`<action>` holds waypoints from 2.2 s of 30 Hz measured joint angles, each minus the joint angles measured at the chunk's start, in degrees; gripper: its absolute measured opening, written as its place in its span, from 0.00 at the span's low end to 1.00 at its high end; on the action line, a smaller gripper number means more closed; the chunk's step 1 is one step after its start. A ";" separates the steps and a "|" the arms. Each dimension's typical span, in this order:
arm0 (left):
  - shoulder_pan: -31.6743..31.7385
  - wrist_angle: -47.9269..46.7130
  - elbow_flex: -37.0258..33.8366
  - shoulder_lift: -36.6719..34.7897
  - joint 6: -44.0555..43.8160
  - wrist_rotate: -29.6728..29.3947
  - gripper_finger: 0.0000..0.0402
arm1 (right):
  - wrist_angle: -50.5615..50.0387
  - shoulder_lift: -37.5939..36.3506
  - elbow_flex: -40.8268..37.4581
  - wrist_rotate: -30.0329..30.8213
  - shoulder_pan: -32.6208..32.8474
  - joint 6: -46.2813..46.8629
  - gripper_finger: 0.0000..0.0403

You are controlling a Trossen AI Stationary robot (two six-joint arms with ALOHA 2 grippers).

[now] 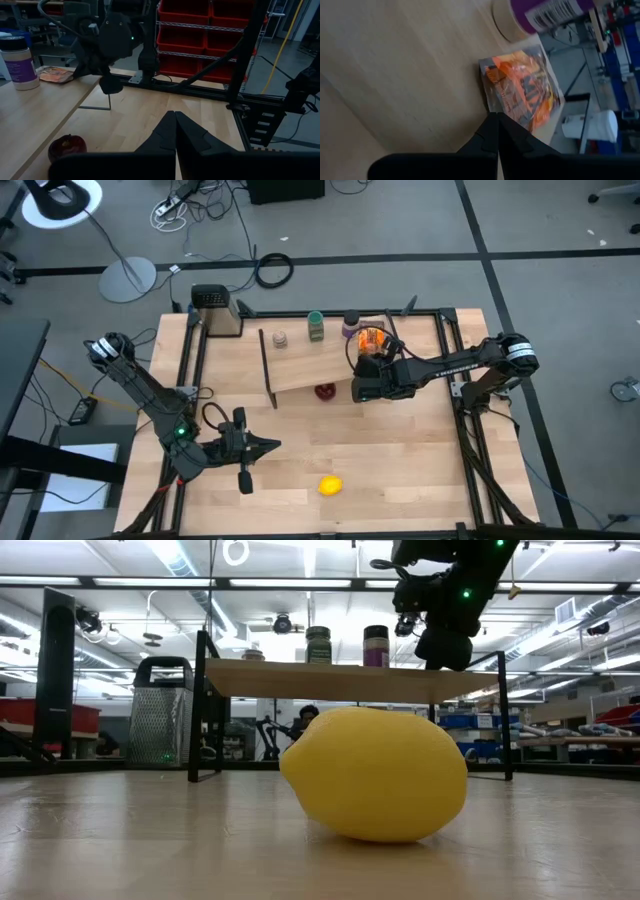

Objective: Shelf spices
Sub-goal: Adjust the orange seasoning bag, then adjust the shelf

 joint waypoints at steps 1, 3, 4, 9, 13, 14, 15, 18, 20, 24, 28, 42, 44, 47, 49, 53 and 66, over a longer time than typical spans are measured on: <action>0.00 0.00 0.00 0.00 0.00 -0.02 0.01 | -0.74 0.00 0.00 0.04 -0.09 0.92 0.00; 0.00 0.00 0.00 0.00 0.00 -0.01 0.01 | -2.61 0.00 0.00 0.26 -0.34 3.08 0.00; 0.00 0.00 0.00 -0.01 0.00 -0.01 0.01 | -3.59 0.00 0.00 0.46 -0.45 4.40 0.00; 0.00 -0.02 0.00 0.00 0.00 -0.02 0.01 | -6.72 0.00 0.00 0.98 -0.52 8.92 0.00; 0.00 -0.02 0.00 0.00 0.00 0.00 0.01 | -6.61 0.00 0.00 1.44 0.77 9.77 0.00; 0.00 -0.02 0.00 0.00 0.00 0.00 0.01 | -6.35 0.00 0.00 1.62 1.26 9.85 0.00; 0.00 -0.02 0.00 0.00 0.00 0.00 0.01 | -6.02 0.00 0.00 1.90 1.68 9.84 0.00; 0.00 -0.04 0.00 0.00 0.00 -0.02 0.01 | -4.69 0.00 0.00 2.74 3.29 9.55 0.00; 0.00 -0.04 0.00 0.00 0.00 -0.01 0.01 | -3.00 0.00 0.00 2.94 4.14 8.21 0.00; 0.00 -0.04 0.00 0.00 0.00 0.00 0.01 | 0.03 0.00 0.00 2.96 5.22 5.76 0.00; 0.00 -0.04 0.00 0.00 0.00 -0.02 0.01 | 0.86 -0.01 0.00 4.71 6.31 6.16 0.00; 0.00 -0.20 0.00 0.00 0.04 0.16 0.01 | -7.36 -14.37 2.77 16.54 21.72 28.61 0.00; 0.00 -0.13 0.02 0.00 0.02 0.98 0.01 | -14.27 -16.81 2.11 17.19 24.21 37.16 0.00; 0.00 -0.17 0.02 -0.01 0.00 1.90 0.01 | -24.55 -19.55 -0.26 19.29 28.30 52.13 0.01; -0.02 -0.15 0.02 -0.01 0.00 1.90 0.01 | -29.68 -20.63 -2.54 20.10 30.69 61.14 0.03; -0.01 -0.15 0.02 -0.02 0.00 1.90 0.01 | -34.73 -22.23 -7.75 17.06 32.91 71.67 0.11; 0.00 -0.17 0.02 -0.02 0.00 1.88 0.01 | -33.57 -24.10 -18.00 14.01 32.94 75.90 0.46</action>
